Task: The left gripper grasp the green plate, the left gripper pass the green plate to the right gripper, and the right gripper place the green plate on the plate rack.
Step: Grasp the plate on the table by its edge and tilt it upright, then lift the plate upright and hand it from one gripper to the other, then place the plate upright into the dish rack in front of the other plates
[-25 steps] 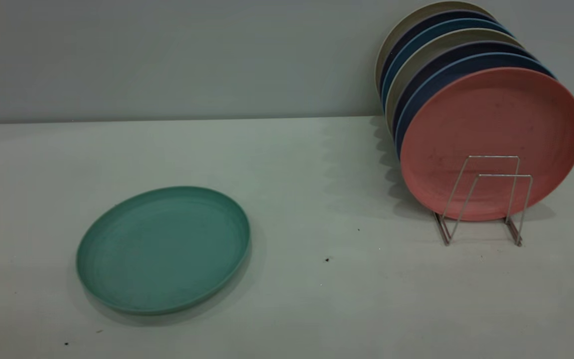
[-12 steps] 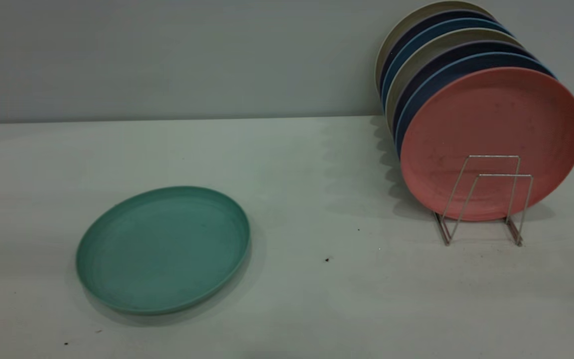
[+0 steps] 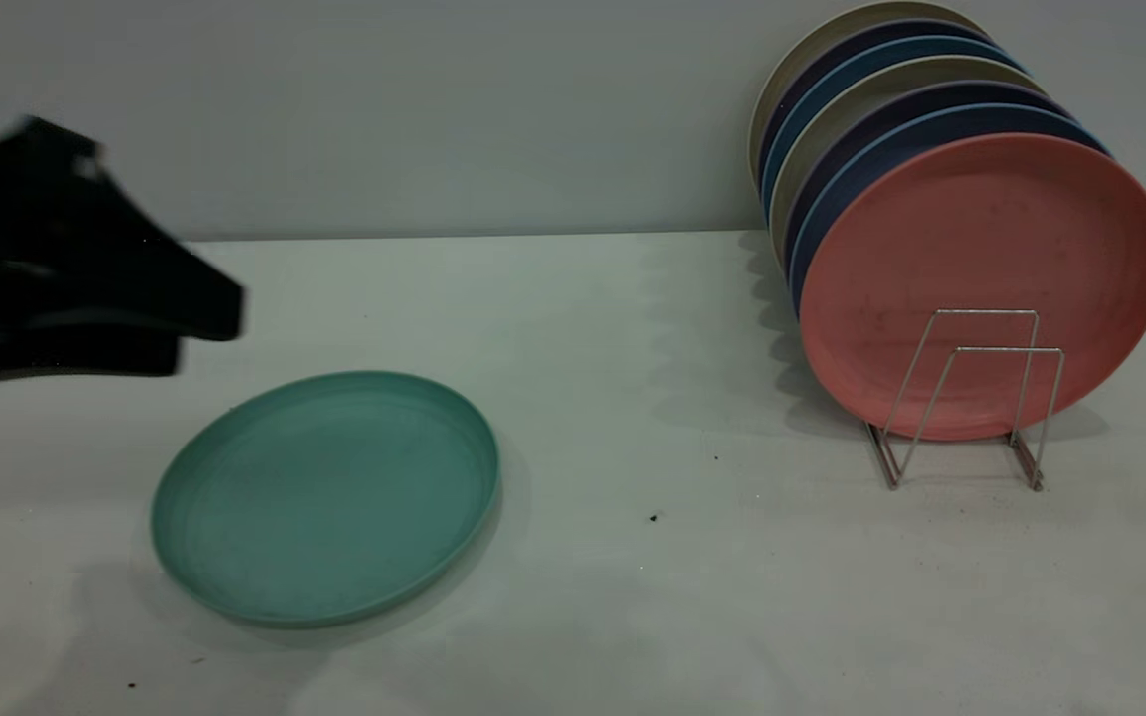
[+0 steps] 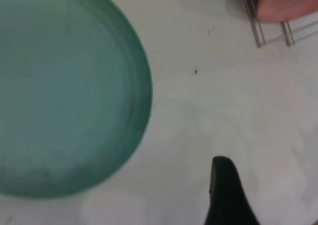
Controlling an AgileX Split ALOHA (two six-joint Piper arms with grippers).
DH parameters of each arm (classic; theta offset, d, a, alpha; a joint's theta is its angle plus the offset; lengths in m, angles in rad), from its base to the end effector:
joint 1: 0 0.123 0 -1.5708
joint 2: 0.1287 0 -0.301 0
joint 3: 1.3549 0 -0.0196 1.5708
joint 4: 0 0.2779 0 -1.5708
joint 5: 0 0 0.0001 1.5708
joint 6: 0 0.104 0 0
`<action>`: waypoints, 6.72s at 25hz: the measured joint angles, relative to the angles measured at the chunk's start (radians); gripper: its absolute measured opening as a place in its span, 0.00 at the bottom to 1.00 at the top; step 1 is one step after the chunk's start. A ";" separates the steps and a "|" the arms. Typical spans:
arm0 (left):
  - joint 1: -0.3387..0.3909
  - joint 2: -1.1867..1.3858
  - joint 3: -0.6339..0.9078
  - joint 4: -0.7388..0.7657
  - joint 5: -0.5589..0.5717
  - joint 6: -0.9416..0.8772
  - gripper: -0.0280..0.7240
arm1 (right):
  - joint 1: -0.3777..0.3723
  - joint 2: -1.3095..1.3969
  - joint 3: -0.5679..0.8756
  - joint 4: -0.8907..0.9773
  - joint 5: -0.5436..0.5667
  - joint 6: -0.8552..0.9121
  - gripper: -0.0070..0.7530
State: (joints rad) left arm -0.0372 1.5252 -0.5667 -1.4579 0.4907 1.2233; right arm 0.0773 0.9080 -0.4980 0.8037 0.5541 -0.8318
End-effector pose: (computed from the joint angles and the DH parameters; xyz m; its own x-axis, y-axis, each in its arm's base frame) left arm 0.2717 -0.0589 0.1492 -0.8506 -0.1610 -0.5005 0.1298 0.8581 -0.4967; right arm 0.1847 0.0539 0.2484 -0.6214 -0.1491 -0.7692 -0.4234 0.8899 0.1695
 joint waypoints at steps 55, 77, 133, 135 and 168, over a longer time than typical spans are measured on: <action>0.249 0.712 -0.301 -0.220 0.174 0.270 0.06 | 0.000 0.501 -0.004 0.561 -0.158 -0.503 0.49; -0.172 0.673 -0.423 -0.266 -0.017 0.119 0.06 | 0.000 1.065 -0.241 0.971 0.202 -0.948 0.40; 0.086 0.650 -0.632 0.717 0.522 -0.331 0.81 | -0.006 1.062 -0.329 0.729 0.060 -0.868 0.06; 0.086 0.650 -0.690 0.861 0.497 -0.492 0.80 | -0.006 1.040 -0.378 0.558 0.050 -0.787 0.06; 0.086 0.650 -0.837 1.051 0.435 -0.740 0.79 | 0.040 0.757 -0.810 -0.511 -0.006 -0.663 0.06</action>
State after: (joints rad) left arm 0.0486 2.1755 -1.4039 -0.4071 0.9254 0.4829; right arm 0.1169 1.6649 -1.3081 0.2932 0.5483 -1.4947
